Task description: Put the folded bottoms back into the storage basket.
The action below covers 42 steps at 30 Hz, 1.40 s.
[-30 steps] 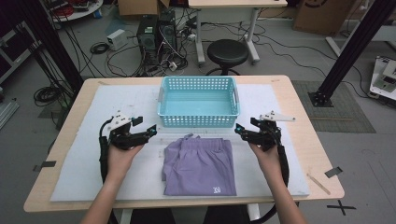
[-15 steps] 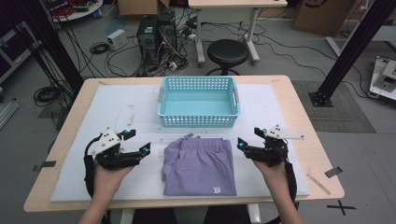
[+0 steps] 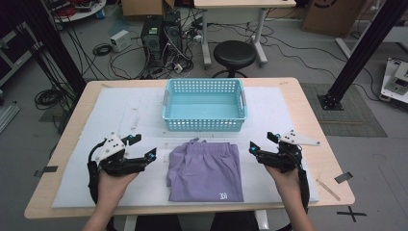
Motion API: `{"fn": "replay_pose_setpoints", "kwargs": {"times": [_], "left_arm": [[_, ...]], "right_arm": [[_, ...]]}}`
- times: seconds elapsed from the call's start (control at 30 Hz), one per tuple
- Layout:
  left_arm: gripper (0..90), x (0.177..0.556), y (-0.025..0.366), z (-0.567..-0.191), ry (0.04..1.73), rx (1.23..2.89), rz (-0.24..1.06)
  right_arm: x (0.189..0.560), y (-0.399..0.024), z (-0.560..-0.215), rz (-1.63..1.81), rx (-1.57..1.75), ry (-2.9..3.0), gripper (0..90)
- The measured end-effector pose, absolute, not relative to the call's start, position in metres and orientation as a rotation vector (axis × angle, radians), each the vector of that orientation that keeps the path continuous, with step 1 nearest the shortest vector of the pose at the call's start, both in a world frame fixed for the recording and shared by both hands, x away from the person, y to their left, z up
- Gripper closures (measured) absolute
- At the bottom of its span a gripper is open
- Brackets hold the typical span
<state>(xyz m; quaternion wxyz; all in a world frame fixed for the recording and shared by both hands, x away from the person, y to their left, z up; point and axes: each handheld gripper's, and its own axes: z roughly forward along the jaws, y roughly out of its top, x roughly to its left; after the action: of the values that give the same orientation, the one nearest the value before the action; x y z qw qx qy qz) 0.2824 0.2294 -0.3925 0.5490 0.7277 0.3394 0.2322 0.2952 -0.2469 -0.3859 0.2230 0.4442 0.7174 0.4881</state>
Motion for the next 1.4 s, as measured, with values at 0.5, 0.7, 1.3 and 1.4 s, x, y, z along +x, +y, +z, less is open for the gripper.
{"fn": "replay_pose_setpoints", "kwargs": {"times": [0.5, 0.7, 1.3, 1.4], "left_arm": [[23.1, 0.260, 0.228, -0.415, 0.827, 1.759, 0.343], [23.1, 0.257, 0.218, -0.431, 0.873, 1.780, 0.267], [23.3, 0.286, 0.176, -0.454, 1.041, 1.841, 0.005], [23.3, 0.287, 0.169, -0.455, 1.038, 1.857, -0.010]], "right_arm": [[0.262, -0.238, -0.402, 1.341, 1.215, 2.042, 23.9], [0.253, -0.232, -0.416, 1.342, 1.265, 2.122, 23.9], [0.271, -0.197, -0.447, 1.222, 1.487, 2.352, 26.7], [0.273, -0.192, -0.448, 1.229, 1.473, 2.362, 33.9]]}}
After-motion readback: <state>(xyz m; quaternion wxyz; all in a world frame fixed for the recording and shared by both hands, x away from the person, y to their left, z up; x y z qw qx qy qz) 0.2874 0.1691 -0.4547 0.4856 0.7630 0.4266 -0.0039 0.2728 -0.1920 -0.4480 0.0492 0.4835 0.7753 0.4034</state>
